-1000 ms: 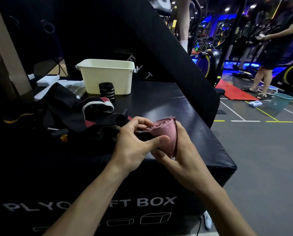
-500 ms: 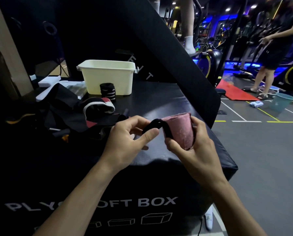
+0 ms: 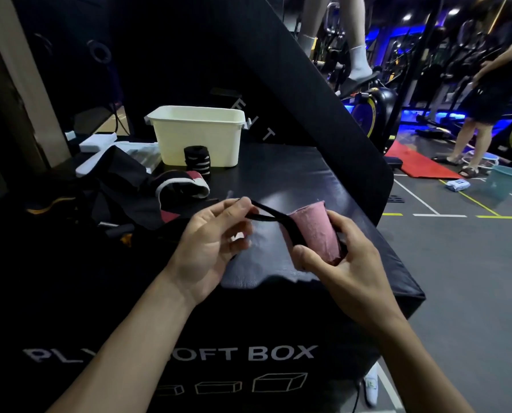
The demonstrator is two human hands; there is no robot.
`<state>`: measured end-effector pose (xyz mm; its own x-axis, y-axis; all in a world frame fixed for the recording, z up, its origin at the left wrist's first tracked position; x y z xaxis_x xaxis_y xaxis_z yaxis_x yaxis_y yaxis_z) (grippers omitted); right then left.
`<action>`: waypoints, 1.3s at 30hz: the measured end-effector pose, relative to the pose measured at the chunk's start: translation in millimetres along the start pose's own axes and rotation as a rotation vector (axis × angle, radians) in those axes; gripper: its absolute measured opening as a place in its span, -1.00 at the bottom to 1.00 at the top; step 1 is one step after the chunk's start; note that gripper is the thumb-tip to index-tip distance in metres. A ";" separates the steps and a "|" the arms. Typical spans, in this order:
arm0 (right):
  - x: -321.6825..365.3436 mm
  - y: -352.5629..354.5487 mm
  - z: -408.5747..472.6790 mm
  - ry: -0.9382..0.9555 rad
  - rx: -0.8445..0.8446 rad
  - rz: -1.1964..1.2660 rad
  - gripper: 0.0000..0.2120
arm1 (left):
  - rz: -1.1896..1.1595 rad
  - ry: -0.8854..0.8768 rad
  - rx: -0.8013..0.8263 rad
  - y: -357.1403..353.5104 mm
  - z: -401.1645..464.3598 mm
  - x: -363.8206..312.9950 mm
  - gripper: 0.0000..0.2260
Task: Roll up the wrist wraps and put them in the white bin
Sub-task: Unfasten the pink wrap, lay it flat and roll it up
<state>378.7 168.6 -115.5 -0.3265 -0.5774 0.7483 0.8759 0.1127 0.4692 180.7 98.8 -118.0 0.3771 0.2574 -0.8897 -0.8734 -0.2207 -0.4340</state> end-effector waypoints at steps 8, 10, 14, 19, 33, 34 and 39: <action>1.3 -6.7 1.2 -0.012 -0.004 0.059 -0.37 | -0.220 0.027 -0.028 0.8 4.0 1.1 -0.86; 0.1 -8.0 1.8 -0.011 -0.007 0.057 -0.39 | -0.232 0.052 -0.026 0.6 4.2 2.7 -0.86; -2.3 -8.4 2.4 -0.033 -0.015 0.119 -0.45 | -0.152 0.163 -0.037 -0.5 4.3 17.5 -0.79; -2.0 -18.9 0.0 -0.147 0.014 0.452 -0.36 | 0.028 0.107 -0.128 2.2 6.8 36.6 -0.73; 11.2 -54.9 -12.8 -0.366 0.465 0.974 -0.54 | 0.151 0.042 -0.160 0.6 9.5 46.0 -0.81; 10.8 -55.2 -13.8 -0.395 0.466 1.008 -0.60 | 0.156 0.026 -0.167 2.1 9.9 46.5 -0.83; 4.0 -53.1 -12.0 -0.464 0.335 1.111 -0.58 | 0.136 -0.062 -0.159 2.6 9.1 41.7 -0.81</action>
<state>335.2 150.6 -143.0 0.3769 0.2939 0.8784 0.6464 0.5958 -0.4766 191.4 117.5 -155.0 0.2351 0.2710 -0.9334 -0.8534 -0.4021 -0.3317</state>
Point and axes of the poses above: each hand's wrist, its own z-axis towards the middle knuckle, its own y-axis out of the back of the hand, x = y × z, the point moved 8 cm from there along z, towards the middle knuckle
